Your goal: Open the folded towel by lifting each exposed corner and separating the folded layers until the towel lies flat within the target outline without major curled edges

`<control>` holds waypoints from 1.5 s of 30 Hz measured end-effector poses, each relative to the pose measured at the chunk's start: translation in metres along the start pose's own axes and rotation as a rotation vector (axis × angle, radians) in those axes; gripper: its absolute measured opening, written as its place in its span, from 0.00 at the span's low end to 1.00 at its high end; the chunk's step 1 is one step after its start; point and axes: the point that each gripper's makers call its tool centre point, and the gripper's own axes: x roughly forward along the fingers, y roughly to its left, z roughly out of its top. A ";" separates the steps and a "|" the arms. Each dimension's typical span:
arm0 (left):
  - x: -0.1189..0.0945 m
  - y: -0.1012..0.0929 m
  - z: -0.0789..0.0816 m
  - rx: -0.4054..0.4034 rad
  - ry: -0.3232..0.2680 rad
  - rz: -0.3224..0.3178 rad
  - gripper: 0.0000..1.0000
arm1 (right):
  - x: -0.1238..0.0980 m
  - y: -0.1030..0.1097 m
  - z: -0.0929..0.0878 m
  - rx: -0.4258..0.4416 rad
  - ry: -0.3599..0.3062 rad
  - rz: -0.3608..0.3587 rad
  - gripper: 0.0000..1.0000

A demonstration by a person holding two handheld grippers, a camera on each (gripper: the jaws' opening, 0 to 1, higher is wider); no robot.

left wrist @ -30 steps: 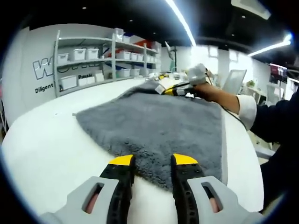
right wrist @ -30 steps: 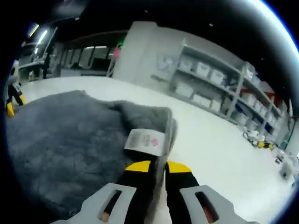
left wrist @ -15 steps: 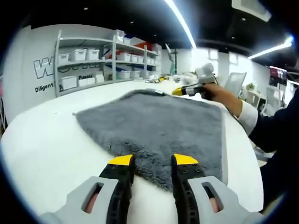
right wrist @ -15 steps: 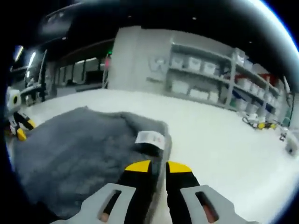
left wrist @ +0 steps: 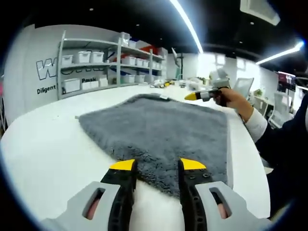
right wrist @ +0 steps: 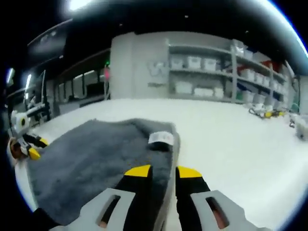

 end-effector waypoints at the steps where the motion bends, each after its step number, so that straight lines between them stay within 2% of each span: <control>1: 0.000 0.001 0.000 0.002 -0.001 0.000 0.34 | 0.001 0.001 -0.004 0.013 0.018 0.009 0.14; 10: -0.002 0.001 0.001 0.004 -0.007 0.005 0.34 | 0.006 -0.012 -0.014 -0.008 0.068 -0.026 0.17; 12: -0.002 -0.008 0.000 0.008 -0.007 0.006 0.34 | 0.006 -0.009 -0.016 -0.007 0.067 0.002 0.13; 16: -0.003 -0.008 0.000 0.006 -0.006 0.009 0.35 | 0.003 -0.004 -0.017 0.010 0.053 0.020 0.10; 20: -0.005 -0.008 0.000 0.009 -0.005 0.015 0.35 | -0.006 -0.012 -0.011 -0.094 0.043 -0.048 0.00; 24: -0.005 -0.009 -0.001 0.012 -0.004 0.017 0.35 | -0.009 -0.005 -0.004 -0.101 0.021 -0.026 0.00; 27: -0.006 -0.010 -0.001 0.013 -0.004 0.019 0.35 | -0.011 -0.005 -0.005 -0.168 0.031 -0.048 0.00; 31: -0.007 -0.011 -0.001 0.014 -0.005 0.023 0.35 | -0.017 0.015 0.004 -0.138 -0.009 0.032 0.00; 35: -0.007 -0.012 -0.002 0.014 -0.005 0.022 0.35 | -0.022 0.026 0.005 -0.155 -0.010 0.059 0.00; 45: -0.007 -0.011 -0.002 0.014 -0.004 0.021 0.35 | -0.010 0.017 -0.012 -0.110 0.024 0.058 0.00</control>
